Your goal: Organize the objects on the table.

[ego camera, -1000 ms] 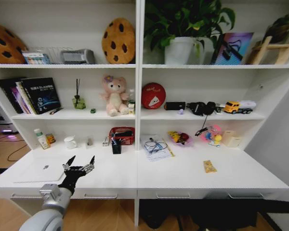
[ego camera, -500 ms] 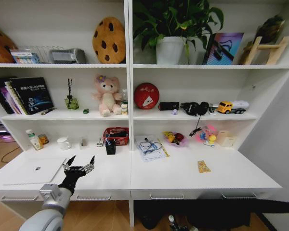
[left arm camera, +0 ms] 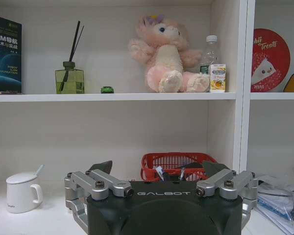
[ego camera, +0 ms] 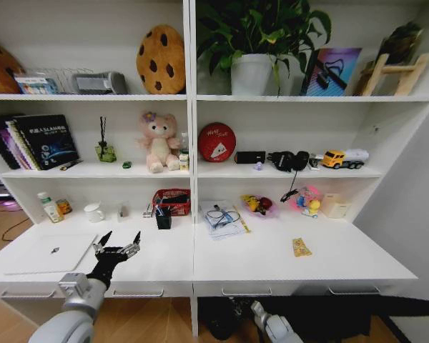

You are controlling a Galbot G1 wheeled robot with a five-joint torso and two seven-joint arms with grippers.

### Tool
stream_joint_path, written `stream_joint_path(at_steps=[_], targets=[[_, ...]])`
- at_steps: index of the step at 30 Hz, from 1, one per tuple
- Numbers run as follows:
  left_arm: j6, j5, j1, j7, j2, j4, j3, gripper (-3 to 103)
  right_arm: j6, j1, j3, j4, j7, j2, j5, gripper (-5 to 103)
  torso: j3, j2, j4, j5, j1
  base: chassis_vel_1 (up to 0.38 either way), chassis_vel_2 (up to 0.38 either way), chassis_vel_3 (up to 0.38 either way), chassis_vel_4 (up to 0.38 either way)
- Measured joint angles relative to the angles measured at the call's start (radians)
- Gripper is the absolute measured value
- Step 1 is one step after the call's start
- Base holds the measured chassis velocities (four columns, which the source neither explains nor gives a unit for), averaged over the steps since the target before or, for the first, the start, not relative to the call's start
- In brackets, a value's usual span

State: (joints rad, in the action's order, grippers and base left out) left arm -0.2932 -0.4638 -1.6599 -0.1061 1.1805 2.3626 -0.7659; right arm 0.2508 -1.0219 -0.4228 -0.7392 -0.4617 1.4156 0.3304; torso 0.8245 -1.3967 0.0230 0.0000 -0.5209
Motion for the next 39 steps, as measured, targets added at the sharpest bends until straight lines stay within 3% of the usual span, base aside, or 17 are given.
stream_joint_path(at_steps=[5,9,12,16,18,27,29,30,32,33,35,36,37,38,39], targets=[[0.000,0.000,0.000,0.000,0.000,0.000,0.000,100,0.007,-0.007,0.013,-0.003,0.062,0.008,-0.004,22,0.000,0.000,0.0001,-0.0001,0.000,0.000,0.000,0.000,0.000],[0.000,0.000,0.000,0.000,0.000,0.000,0.000,100,0.012,-0.012,0.013,-0.006,0.078,0.012,-0.003,32,0.000,0.000,0.0001,-0.0002,0.000,0.000,0.000,0.000,0.000],[0.000,0.000,0.000,0.000,0.000,0.000,0.000,100,0.017,-0.018,0.011,-0.014,0.096,0.019,-0.003,48,0.000,0.000,0.0001,-0.0001,0.000,0.000,0.000,0.000,0.000],[0.000,0.000,0.000,0.000,0.000,0.000,0.000,100,0.017,-0.022,0.009,-0.026,0.111,0.023,-0.006,60,0.000,0.000,0.0001,-0.0001,0.000,0.000,0.000,0.000,0.000],[0.000,0.000,0.000,0.000,0.000,0.000,0.000,100,0.018,-0.027,0.000,-0.043,0.117,0.026,-0.007,71,0.000,0.000,0.0001,-0.0001,0.000,0.000,0.000,0.000,0.000],[0.000,0.000,0.000,0.000,0.000,0.000,0.000,100,-0.008,-0.091,-0.013,-0.137,0.128,0.005,-0.044,97,0.000,0.000,0.0000,0.0000,0.000,0.000,0.000,0.000,0.000],[0.000,0.000,0.000,0.000,0.000,0.000,0.000,100,-0.087,-0.156,0.011,-0.208,0.154,-0.017,-0.161,100,0.000,0.000,-0.0001,-0.0001,0.000,0.000,0.000,0.000,0.000],[0.000,0.000,0.000,0.000,0.000,0.000,0.000,100,-0.087,-0.156,0.011,-0.208,0.154,-0.017,-0.161,100,0.000,0.000,-0.0001,-0.0001,0.000,0.000,0.000,0.000,0.000],[0.000,0.000,0.000,0.000,0.000,0.000,0.000,100,-0.271,-0.257,0.036,-0.308,0.243,-0.036,-0.387,100,0.000,0.000,0.0004,0.0000,0.000,0.000,0.000,0.000,0.000],[0.000,0.000,0.000,0.000,0.000,0.000,0.000,100,-0.271,-0.257,0.036,-0.308,0.243,-0.036,-0.387,100,0.000,0.000,0.0004,0.0000,0.000,0.000,0.000,0.000,0.000],[0.000,0.000,0.000,0.000,0.000,0.000,0.000,100,-0.438,-0.332,0.039,-0.417,0.407,-0.040,-0.626,100,0.000,0.000,0.0003,0.0001,0.000,0.000,0.000,0.000,0.000],[0.000,0.000,0.000,0.000,0.000,0.000,0.000,100,-0.438,-0.332,0.039,-0.417,0.407,-0.040,-0.626,100,0.000,0.000,0.0003,0.0001,0.000,0.000,0.000,0.000,0.000],[0.000,0.000,0.000,0.000,0.000,0.000,0.000,100,-0.518,-0.365,0.031,-0.488,0.535,-0.040,-0.772,100,0.000,0.000,0.0001,0.0001,0.000,0.000,0.000,0.000,0.000],[0.000,0.000,0.000,0.000,0.000,0.000,0.000,100,-0.518,-0.365,0.031,-0.488,0.535,-0.040,-0.772,100,0.000,0.000,0.0001,0.0001,0.000,0.000,0.000,0.000,0.000],[0.000,0.000,0.000,0.000,0.000,0.000,0.000,100,-0.573,-0.388,0.022,-0.556,0.669,-0.038,-0.884,100,0.000,0.000,0.0001,-0.0001,0.000,0.000,0.000,0.000,0.000]])
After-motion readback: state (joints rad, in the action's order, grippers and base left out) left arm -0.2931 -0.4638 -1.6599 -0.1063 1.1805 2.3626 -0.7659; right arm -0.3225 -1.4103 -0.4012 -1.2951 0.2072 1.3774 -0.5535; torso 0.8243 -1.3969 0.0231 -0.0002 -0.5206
